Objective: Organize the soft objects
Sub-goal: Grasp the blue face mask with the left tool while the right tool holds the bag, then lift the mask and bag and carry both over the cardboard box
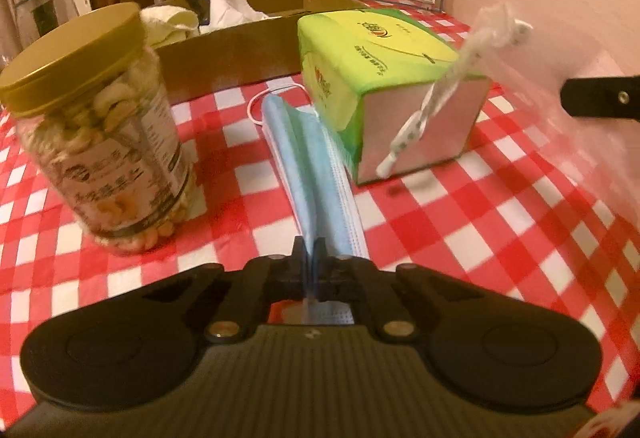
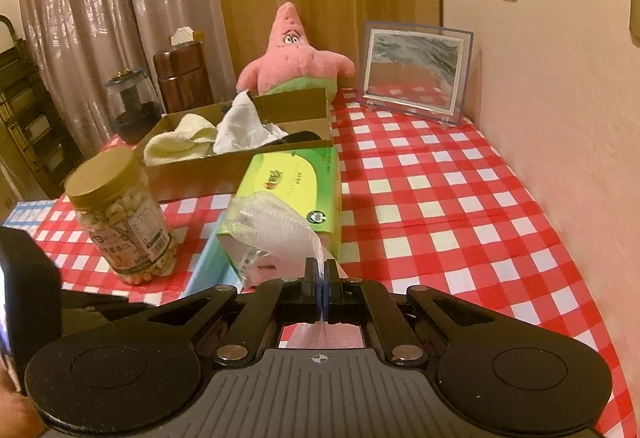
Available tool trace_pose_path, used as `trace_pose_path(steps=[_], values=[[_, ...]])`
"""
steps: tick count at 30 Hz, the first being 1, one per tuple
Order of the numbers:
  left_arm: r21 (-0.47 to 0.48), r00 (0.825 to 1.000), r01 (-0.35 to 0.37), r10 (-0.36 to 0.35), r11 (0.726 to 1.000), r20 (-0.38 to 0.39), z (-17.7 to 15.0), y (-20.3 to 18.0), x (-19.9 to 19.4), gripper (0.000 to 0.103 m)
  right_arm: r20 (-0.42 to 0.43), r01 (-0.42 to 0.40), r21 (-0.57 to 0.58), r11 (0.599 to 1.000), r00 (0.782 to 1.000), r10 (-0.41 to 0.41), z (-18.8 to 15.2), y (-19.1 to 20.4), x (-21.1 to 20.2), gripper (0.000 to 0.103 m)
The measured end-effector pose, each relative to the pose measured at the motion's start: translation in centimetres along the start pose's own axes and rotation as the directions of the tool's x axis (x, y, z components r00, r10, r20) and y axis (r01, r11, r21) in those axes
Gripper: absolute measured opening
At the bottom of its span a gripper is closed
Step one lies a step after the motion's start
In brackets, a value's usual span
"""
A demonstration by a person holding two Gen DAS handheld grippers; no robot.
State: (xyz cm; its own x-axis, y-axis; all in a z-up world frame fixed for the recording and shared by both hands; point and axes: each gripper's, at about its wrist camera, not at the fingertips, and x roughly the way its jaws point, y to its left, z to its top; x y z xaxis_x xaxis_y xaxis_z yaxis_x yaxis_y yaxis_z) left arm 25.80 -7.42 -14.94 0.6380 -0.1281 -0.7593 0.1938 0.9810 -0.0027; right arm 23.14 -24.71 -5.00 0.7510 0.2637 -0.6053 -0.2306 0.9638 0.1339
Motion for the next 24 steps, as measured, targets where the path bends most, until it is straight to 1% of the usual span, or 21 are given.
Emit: trace_pose_path(steps=[4,10,18,24], values=[[-0.015,1.0,0.021,-0.021,1.0,0.0,-0.5,0.9,-2.3,0.002,0.011,-0.013,-0.002,1.0,1.0,0.013,0.3,0.6,-0.6,0.001],[-0.019,0.999,0.037,-0.036,0.999,0.037,-0.4,2.2,-6.5,0.002,0.023,-0.035,-0.008,0.999,0.999,0.035,1.0,1.8,-1.3,0.001],[-0.012,0.994,0.055,-0.053,0.998,0.096,1.3,3.7,-12.0,0.002,0.05,-0.064,-0.023,0.998,0.997,0.065,2.1,3.6,-2.6,0.001],[0.012,0.989,0.05,-0.051,0.999,0.142,3.3,5.0,-15.3,0.002,0.075,-0.08,-0.041,0.996,0.994,0.083,3.4,4.8,-3.5,0.001]])
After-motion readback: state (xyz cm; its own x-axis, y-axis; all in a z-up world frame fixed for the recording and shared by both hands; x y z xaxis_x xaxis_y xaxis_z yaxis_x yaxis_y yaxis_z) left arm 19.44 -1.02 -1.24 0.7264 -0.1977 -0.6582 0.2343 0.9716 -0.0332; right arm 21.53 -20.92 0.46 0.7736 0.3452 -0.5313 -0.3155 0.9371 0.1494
